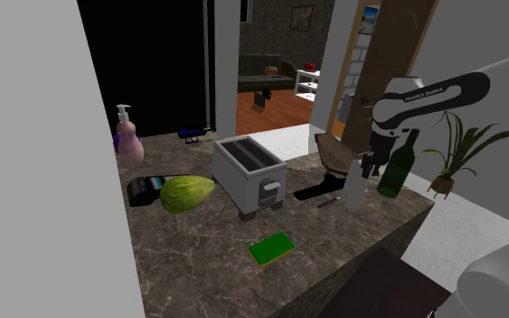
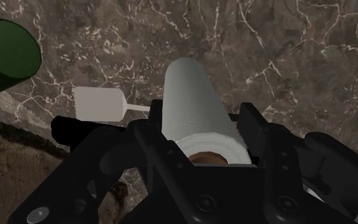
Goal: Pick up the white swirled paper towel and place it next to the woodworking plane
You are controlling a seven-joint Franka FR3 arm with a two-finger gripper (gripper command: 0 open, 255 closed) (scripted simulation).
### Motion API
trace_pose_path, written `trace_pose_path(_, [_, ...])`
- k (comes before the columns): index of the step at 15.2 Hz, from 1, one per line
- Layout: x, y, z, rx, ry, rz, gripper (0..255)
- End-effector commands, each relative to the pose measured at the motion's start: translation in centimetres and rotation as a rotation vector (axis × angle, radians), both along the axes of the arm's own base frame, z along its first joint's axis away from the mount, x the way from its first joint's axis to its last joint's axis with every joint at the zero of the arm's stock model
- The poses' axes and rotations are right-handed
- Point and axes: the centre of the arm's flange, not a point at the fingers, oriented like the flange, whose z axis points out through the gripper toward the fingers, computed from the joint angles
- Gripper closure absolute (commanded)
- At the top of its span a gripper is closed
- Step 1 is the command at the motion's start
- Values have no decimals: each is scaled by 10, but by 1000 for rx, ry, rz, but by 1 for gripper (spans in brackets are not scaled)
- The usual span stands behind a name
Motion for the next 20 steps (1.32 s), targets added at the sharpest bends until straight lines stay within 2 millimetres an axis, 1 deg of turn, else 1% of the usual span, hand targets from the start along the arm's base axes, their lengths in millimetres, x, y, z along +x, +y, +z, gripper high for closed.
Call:
trace_pose_path(1, [0, 0, -2, 0, -1, 0, 255])
trace_pose_path(6, [0, 0, -2, 0, -1, 0, 255])
trace_pose_path(7, [0, 0, -2, 0, -1, 0, 0])
trace_pose_path(12, [0, 0, -2, 0, -1, 0, 0])
trace_pose_path(15, [0, 0, 38, 0, -1, 0, 0])
trace_pose_path(16, [0, 1, 48, 0, -1, 0, 0])
trace_pose_path(20, [0, 1, 48, 0, -1, 0, 0])
